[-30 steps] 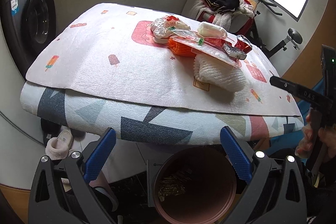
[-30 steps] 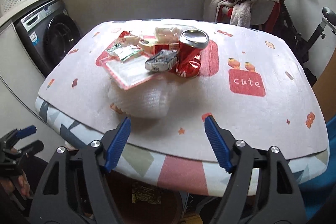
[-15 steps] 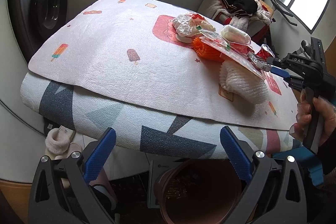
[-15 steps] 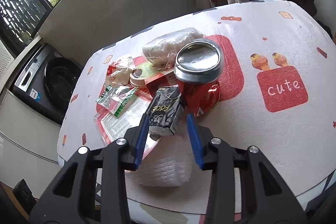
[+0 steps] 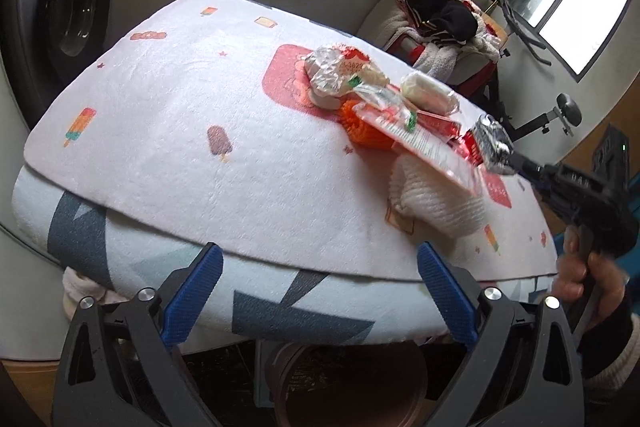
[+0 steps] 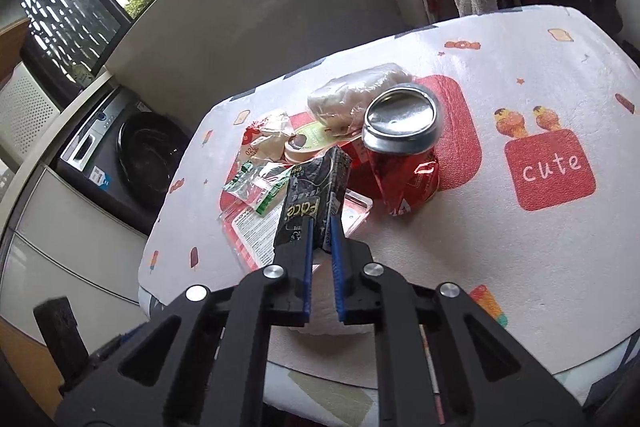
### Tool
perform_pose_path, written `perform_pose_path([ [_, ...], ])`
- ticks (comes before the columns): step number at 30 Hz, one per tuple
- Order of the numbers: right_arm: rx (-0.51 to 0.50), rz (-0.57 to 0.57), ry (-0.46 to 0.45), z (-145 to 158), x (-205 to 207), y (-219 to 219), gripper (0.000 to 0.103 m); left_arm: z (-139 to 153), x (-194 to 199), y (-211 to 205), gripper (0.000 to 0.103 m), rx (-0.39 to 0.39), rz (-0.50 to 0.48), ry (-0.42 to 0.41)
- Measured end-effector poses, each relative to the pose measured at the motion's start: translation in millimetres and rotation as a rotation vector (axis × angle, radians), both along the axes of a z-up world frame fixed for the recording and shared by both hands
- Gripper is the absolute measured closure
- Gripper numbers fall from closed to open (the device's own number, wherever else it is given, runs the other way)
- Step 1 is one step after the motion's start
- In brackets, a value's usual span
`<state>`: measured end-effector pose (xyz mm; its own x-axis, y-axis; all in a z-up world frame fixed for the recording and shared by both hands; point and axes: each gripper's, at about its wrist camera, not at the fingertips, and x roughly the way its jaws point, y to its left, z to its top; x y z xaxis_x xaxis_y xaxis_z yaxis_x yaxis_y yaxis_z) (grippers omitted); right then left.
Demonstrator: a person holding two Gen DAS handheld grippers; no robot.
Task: Collect trash
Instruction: 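Grasp the black snack box on the table with the right gripper, then grasp the small green-white packet with the left gripper while the right holds the black box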
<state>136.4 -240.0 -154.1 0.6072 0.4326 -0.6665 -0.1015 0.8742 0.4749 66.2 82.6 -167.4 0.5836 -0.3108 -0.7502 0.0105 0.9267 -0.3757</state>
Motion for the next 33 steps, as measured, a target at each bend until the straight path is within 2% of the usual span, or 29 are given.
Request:
perform_pose_path([
  [4, -0.048, 0.011, -0.033, 5.7, -14.3, -2.5, 0.091, 12.8, 43.5, -6.3, 0.031, -0.145, -0.029, 0.006],
  [8, -0.094, 0.016, -0.048, 6.1, -22.9, -10.0, 0.091, 9.4, 97.7, -8.7, 0.045, -0.266, 0.015, 0.056],
  [12, -0.100, -0.004, -0.036, 2.1, -26.2, -25.7, 0.091, -4.0, 147.9, -7.0, 0.050, -0.356, 0.060, 0.095],
  [17, -0.113, -0.031, -0.031, -1.8, -30.5, -43.0, 0.091, -21.9, 188.6, -13.8, 0.050, -0.343, 0.087, 0.146],
  [22, -0.107, -0.049, -0.013, -9.6, -32.2, -54.0, 0.091, -34.0, 206.6, -27.0, 0.062, -0.314, 0.081, 0.183],
  [23, -0.105, -0.049, -0.009, -11.1, -32.1, -54.9, 0.091, -35.6, 208.5, -28.9, 0.067, -0.313, 0.080, 0.185],
  [24, -0.105, -0.050, -0.007, -12.2, -32.1, -55.3, 0.091, -36.6, 209.5, -30.4, 0.081, -0.312, 0.077, 0.186],
  [26, -0.102, -0.048, -0.003, -13.4, -31.9, -55.7, 0.091, -36.9, 204.7, -33.4, 0.091, -0.290, 0.068, 0.188],
  [29, -0.103, -0.043, -0.012, -10.8, -32.8, -53.9, 0.091, -26.9, 197.9, -38.8, 0.095, -0.227, 0.026, 0.156],
  [33, -0.103, -0.035, -0.023, -5.2, -34.3, -50.7, 0.091, 2.1, 187.3, -46.8, 0.100, -0.153, -0.056, 0.075],
])
